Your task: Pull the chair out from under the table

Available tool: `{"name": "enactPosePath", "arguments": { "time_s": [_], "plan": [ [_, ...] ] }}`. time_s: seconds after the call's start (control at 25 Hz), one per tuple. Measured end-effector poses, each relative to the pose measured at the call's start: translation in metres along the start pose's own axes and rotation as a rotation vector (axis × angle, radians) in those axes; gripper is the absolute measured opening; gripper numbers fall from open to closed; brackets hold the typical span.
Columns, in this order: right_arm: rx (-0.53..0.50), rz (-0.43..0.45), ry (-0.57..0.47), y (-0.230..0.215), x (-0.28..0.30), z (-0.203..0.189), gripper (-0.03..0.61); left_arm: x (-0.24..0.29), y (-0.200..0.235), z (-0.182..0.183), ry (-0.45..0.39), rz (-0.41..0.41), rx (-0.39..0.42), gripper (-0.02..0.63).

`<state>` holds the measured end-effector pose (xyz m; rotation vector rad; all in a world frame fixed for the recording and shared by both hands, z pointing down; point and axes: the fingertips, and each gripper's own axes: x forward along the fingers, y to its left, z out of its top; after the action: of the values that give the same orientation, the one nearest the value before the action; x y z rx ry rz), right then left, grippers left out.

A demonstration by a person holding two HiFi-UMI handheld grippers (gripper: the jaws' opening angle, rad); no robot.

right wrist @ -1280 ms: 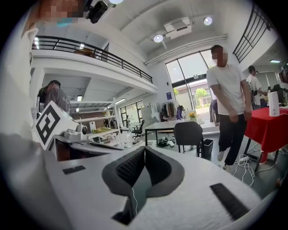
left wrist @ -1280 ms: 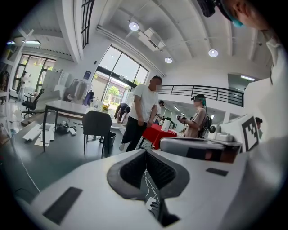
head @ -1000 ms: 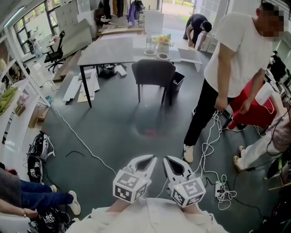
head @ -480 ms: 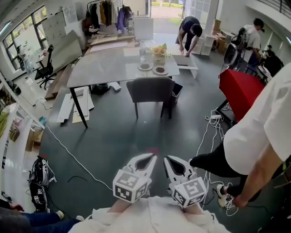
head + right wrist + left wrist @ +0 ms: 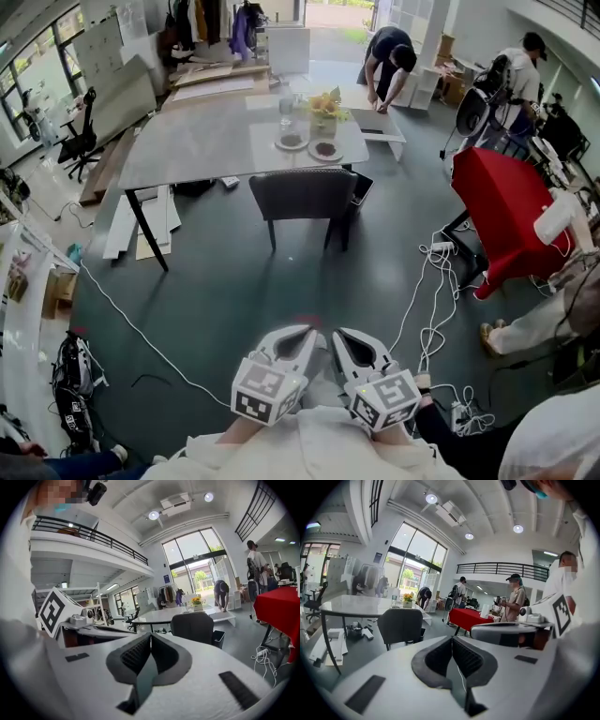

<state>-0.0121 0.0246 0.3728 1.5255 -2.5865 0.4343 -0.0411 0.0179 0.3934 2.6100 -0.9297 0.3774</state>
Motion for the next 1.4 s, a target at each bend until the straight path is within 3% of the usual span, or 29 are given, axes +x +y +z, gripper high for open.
{"name": "enactPosePath", "arguments": {
  "time_s": [0.4, 0.6, 0.92, 1.4],
  "plan": [
    [-0.033, 0.046, 0.006, -0.089, 0.098, 0.05, 0.003, 0.098, 0.075, 0.06, 0.0, 0.041, 0.011, 0.015],
    [-0.063, 0.078, 0.0, -0.128, 0.143, 0.081, 0.003, 0.141, 0.111, 0.109, -0.035, 0.079, 0.026, 0.015],
    [-0.134, 0.117, 0.002, -0.197, 0.195, 0.117, 0.003, 0.218, 0.142, 0.155, -0.081, 0.091, 0.027, 0.015],
    [-0.087, 0.135, 0.067, -0.226, 0.218, 0.096, 0.003, 0.257, 0.155, 0.14, -0.036, 0.085, -0.083, 0.015]
  ]
}}
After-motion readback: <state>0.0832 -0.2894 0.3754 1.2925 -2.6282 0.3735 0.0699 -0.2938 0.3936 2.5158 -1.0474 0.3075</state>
